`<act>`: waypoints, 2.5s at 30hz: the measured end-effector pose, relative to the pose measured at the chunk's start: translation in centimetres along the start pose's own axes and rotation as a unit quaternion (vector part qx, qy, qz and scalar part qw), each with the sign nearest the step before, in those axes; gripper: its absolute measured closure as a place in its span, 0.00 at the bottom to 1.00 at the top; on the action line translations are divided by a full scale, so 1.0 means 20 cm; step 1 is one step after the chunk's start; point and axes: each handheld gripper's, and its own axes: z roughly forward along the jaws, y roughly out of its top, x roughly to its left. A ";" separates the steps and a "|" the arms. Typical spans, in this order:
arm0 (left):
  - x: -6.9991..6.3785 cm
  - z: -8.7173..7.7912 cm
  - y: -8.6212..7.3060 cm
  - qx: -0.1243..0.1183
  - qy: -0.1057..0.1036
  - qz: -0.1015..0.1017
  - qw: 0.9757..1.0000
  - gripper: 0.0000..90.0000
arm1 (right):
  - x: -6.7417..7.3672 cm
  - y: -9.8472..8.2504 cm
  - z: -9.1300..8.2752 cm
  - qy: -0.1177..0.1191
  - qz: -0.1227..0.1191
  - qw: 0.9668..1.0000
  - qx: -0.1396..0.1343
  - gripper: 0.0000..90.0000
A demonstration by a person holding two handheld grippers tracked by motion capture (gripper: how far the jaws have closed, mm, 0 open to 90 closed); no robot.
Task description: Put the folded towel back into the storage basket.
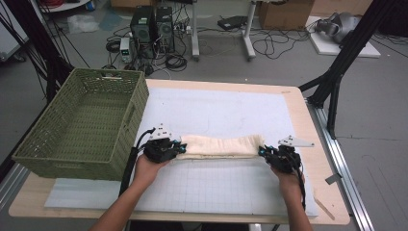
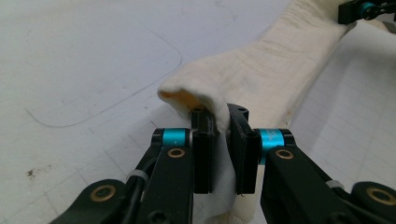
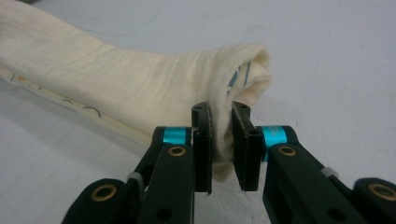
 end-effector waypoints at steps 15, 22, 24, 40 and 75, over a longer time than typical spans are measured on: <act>-0.05 -0.18 0.01 -0.052 -0.020 0.011 0.998 0.90 | 0.05 0.06 -0.07 0.027 -0.034 0.998 -0.052 0.89; -0.06 -0.27 0.01 -0.069 -0.013 0.018 0.997 0.90 | 0.10 0.11 -0.08 0.026 -0.076 0.994 -0.075 0.89; -0.06 -0.30 0.01 -0.074 -0.012 0.021 0.997 0.90 | 0.12 0.13 -0.08 0.029 -0.081 0.993 -0.082 0.89; -0.07 -0.50 0.02 -0.111 0.005 0.024 0.993 0.91 | 0.20 0.29 -0.01 0.047 -0.104 0.988 -0.103 0.90; 0.01 -0.91 -0.01 -0.180 0.085 -0.002 0.980 0.91 | 0.53 0.90 0.34 0.083 -0.166 0.976 -0.114 0.90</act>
